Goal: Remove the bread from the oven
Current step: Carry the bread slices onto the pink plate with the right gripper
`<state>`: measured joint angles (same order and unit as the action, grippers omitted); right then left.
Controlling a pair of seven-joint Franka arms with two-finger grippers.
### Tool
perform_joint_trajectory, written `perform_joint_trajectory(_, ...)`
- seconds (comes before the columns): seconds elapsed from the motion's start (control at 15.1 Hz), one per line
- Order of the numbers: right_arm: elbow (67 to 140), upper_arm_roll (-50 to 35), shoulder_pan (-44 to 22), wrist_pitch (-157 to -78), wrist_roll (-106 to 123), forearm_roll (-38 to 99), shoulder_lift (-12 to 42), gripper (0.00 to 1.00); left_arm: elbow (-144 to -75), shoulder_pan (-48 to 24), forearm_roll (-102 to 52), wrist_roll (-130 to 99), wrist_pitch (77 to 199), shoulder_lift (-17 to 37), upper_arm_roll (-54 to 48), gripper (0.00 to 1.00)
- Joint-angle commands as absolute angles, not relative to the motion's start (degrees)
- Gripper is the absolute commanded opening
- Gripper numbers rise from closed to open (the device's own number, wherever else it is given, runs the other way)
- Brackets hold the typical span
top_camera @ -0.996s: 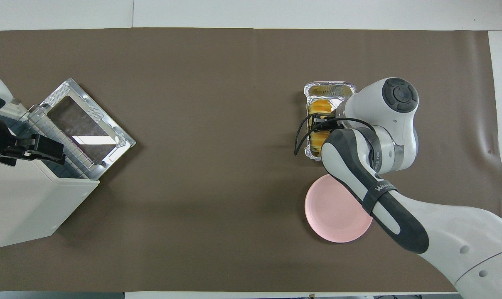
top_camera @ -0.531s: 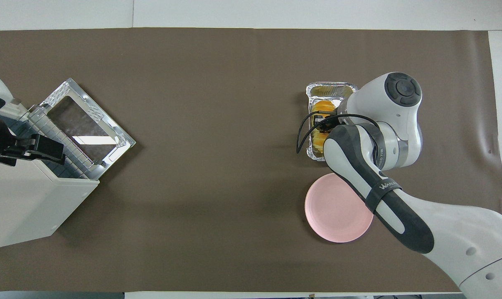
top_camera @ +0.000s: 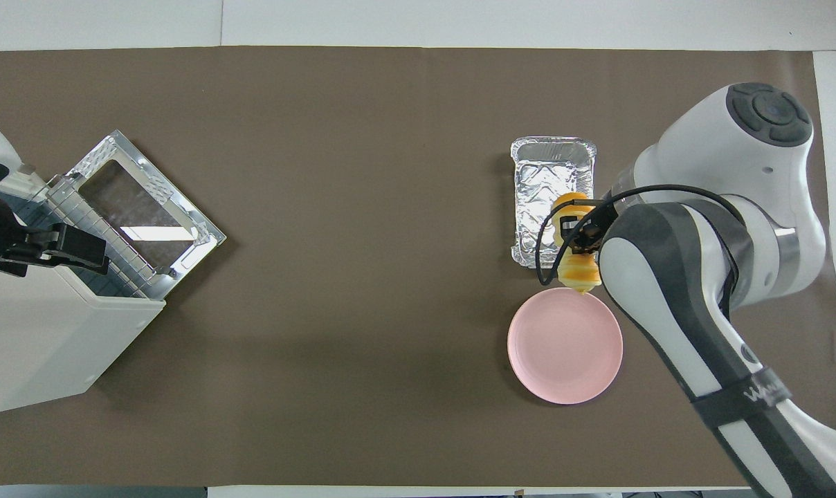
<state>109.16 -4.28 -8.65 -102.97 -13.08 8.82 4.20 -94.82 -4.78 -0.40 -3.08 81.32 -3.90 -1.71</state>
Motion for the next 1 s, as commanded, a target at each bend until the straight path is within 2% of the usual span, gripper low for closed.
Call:
perform_joint_trajectory(0.0,123.8,-4.7,-10.1,-105.3,-12.1,8.1,-6.0,0.00,-96.9,-4.1,-1.3,-2.6,82.6,-5.6,-1.8,1.00)
perform_joint_trajectory(0.33,141.9,-5.2,-12.5,-117.9,-12.4,8.1,-14.3,0.00,-96.9,-4.1,-1.3,-2.6,82.6,-5.6,-1.8,1.00)
perform_joint_trajectory(0.73,146.4,-5.2,-13.6,-127.3,-12.3,8.2,-12.1,0.00,-96.9,-4.1,-1.3,-2.6,82.6,-5.6,-1.8,1.00)
perform_joint_trajectory(0.93,146.9,-5.3,-13.7,-128.5,-12.7,8.5,-11.3,0.00,-96.9,-4.1,-1.3,-2.6,82.6,-5.6,-1.8,1.00)
